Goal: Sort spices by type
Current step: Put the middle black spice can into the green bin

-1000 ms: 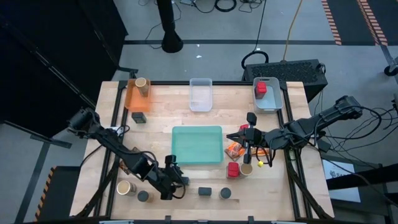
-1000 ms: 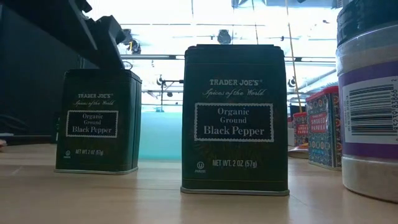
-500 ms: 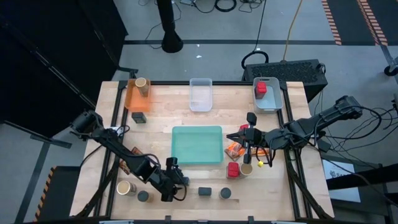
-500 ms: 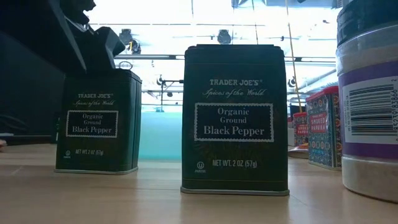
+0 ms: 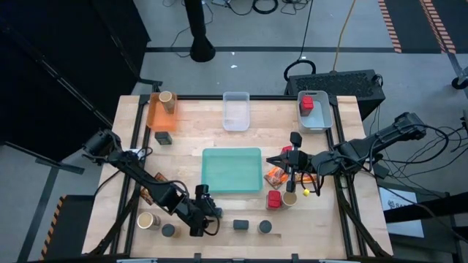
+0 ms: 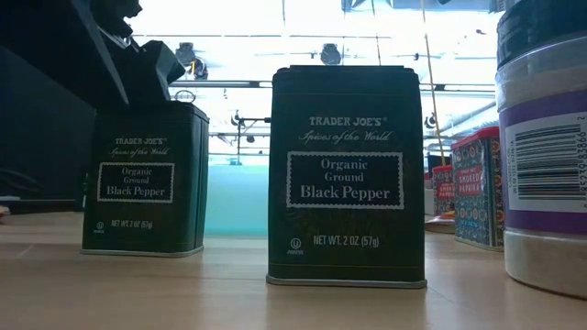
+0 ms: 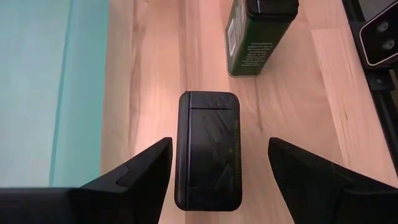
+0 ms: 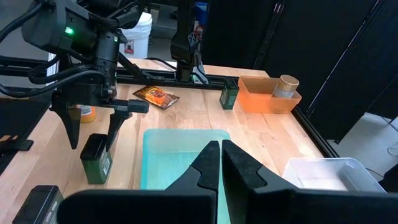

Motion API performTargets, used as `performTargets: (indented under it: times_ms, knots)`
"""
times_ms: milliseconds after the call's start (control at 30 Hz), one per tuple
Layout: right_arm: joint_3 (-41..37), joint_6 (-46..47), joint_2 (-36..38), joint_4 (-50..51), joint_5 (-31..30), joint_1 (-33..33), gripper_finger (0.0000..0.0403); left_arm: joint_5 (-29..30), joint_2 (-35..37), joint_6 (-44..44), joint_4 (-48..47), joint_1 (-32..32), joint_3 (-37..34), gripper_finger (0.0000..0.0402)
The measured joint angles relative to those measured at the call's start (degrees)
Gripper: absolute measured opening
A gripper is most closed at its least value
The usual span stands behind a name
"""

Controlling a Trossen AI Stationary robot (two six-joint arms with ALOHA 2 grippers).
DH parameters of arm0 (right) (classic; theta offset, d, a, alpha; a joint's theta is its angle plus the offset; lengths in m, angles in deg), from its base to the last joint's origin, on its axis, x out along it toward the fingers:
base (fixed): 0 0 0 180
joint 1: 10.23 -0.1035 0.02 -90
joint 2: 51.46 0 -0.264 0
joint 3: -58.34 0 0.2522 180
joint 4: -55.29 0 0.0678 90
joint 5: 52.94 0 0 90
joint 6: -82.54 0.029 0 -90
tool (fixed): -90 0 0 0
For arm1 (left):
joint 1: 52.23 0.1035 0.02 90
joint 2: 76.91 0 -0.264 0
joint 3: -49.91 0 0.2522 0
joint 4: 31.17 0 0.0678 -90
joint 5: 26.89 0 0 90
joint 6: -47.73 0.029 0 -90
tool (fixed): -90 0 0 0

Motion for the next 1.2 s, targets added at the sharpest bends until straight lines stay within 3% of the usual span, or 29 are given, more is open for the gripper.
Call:
performTargets:
  times_ms: [233, 633, 1000, 1200]
  knots:
    - [0.0, 0.0, 0.0, 0.0, 0.0, 0.0, 0.0, -0.7, -1.2, 0.0, 0.3, 0.3, -0.1, 0.0247]
    - [0.0, 0.0, 0.0, 0.0, 0.0, 0.0, 0.0, -3.2, -1.7, 0.0, 1.1, 0.9, -0.1, 0.0135]
    - [0.0, 0.0, 0.0, 0.0, 0.0, 0.0, 0.0, -4.8, 0.5, 0.7, -1.4, 1.0, 2.4, 0.0132]
    - [0.0, 0.0, 0.0, 0.1, 0.0, 0.0, 0.0, -7.7, 4.7, 5.5, -1.7, 2.1, 3.8, 0.0132]
